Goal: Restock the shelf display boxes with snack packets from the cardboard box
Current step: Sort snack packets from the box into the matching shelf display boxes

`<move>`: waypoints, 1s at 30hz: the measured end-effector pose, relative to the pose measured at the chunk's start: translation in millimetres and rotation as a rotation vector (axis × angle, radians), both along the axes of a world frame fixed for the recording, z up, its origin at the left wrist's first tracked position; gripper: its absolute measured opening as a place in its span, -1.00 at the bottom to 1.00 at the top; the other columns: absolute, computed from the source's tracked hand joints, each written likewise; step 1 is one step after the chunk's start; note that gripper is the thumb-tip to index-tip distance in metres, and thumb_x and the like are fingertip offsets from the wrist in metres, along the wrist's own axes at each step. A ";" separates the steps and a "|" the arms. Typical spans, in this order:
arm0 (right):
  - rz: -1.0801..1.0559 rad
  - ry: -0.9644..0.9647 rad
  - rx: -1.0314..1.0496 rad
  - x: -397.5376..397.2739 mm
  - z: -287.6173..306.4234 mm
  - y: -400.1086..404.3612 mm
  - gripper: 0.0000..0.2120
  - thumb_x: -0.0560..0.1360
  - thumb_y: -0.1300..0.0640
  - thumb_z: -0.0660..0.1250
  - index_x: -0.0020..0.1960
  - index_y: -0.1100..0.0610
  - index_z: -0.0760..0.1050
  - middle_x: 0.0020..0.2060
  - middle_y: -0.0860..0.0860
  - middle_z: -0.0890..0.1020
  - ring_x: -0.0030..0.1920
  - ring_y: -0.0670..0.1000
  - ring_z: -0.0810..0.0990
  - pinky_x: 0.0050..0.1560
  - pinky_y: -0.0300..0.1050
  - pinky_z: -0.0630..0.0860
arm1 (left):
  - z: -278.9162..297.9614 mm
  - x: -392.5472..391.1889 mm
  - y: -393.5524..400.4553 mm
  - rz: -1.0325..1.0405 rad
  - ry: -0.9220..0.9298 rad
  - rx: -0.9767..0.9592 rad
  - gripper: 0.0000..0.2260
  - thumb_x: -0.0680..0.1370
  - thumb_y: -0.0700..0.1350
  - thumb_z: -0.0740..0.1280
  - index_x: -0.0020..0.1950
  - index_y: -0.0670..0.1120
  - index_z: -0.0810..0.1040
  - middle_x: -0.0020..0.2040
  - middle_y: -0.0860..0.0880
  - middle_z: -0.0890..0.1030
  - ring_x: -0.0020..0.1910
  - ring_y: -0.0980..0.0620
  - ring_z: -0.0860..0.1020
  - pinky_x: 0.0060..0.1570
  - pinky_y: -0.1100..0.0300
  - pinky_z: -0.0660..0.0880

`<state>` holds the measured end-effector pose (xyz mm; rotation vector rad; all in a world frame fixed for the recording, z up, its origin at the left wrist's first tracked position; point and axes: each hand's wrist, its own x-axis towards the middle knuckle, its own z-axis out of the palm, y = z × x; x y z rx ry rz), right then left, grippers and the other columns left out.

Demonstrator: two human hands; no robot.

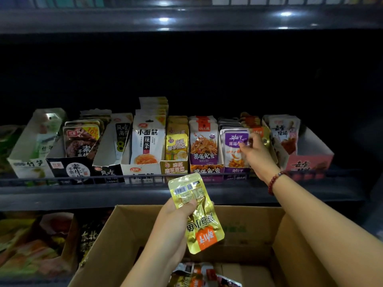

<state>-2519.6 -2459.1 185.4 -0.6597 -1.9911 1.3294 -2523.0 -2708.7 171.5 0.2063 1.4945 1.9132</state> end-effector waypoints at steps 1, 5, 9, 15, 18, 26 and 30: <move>-0.002 0.009 0.047 2.7 -1.0 -0.6 -0.59 0.60 0.25 0.19 0.41 0.06 0.20 0.06 -0.10 0.43 -0.12 -0.19 0.45 -0.29 -0.34 0.42 | 0.2 0.2 -0.1 -0.003 0.001 -0.003 -0.87 0.61 -0.24 0.25 0.08 -0.09 0.56 -0.16 -0.10 0.72 -0.25 -0.03 0.70 -0.13 0.02 0.57; -0.033 -0.008 0.252 8.2 -1.4 -3.0 -0.50 0.60 0.18 0.21 0.49 0.01 0.17 0.33 -0.05 0.36 0.26 -0.03 0.43 0.11 -0.13 0.50 | 0.3 1.2 -0.9 -0.003 -0.001 -0.010 -0.87 0.61 -0.24 0.25 0.08 -0.08 0.56 -0.13 -0.11 0.72 -0.18 -0.08 0.70 -0.10 0.01 0.58; -0.086 -0.107 0.213 3.9 1.3 2.3 -0.64 0.59 0.12 0.24 0.35 0.16 0.32 0.37 0.09 0.41 0.32 0.08 0.44 0.03 -0.20 0.39 | 0.1 1.4 -1.2 -0.009 -0.002 -0.014 -0.87 0.61 -0.24 0.25 0.07 -0.09 0.57 -0.13 -0.12 0.72 -0.11 -0.12 0.68 -0.06 -0.01 0.57; -0.094 -0.073 0.246 13.9 2.9 -0.8 -0.45 0.53 0.20 0.33 0.46 0.08 0.21 0.34 0.01 0.40 0.18 -0.06 0.44 -0.13 -0.39 0.40 | 0.3 4.5 0.6 -0.041 0.001 -0.029 -0.87 0.61 -0.23 0.26 0.08 -0.08 0.56 -0.12 -0.11 0.72 -0.07 -0.14 0.67 -0.01 -0.04 0.56; -0.118 -0.028 0.237 33.0 4.2 -14.4 -0.43 0.49 0.20 0.38 0.45 0.08 0.26 0.32 0.00 0.42 0.26 -0.04 0.41 0.10 -0.22 0.40 | 2.5 13.1 1.3 -0.068 -0.038 -0.023 -0.87 0.62 -0.20 0.24 0.12 -0.12 0.54 -0.15 -0.15 0.72 -0.16 -0.12 0.69 -0.08 -0.03 0.56; 0.171 -0.162 0.038 116.8 7.1 -82.2 -0.87 0.55 0.02 0.26 -0.02 -0.13 0.58 -0.11 -0.21 0.64 -0.20 -0.22 0.56 -0.16 -0.30 0.44 | 11.3 41.9 9.0 -0.055 -0.123 -0.014 -0.71 0.66 0.05 0.12 0.09 -0.10 0.53 -0.09 -0.19 0.71 -0.17 -0.15 0.70 -0.20 0.00 0.53; 0.195 -0.157 -0.020 133.9 7.6 -94.5 -0.85 0.56 0.00 0.27 -0.02 -0.02 0.62 -0.22 -0.13 0.69 -0.48 -0.19 0.49 -0.41 -0.40 0.38 | 14.1 53.5 21.1 -0.056 -0.063 -0.095 -0.65 0.67 0.05 0.10 0.13 -0.15 0.55 -0.05 -0.21 0.70 -0.08 -0.15 0.67 -0.17 0.04 0.53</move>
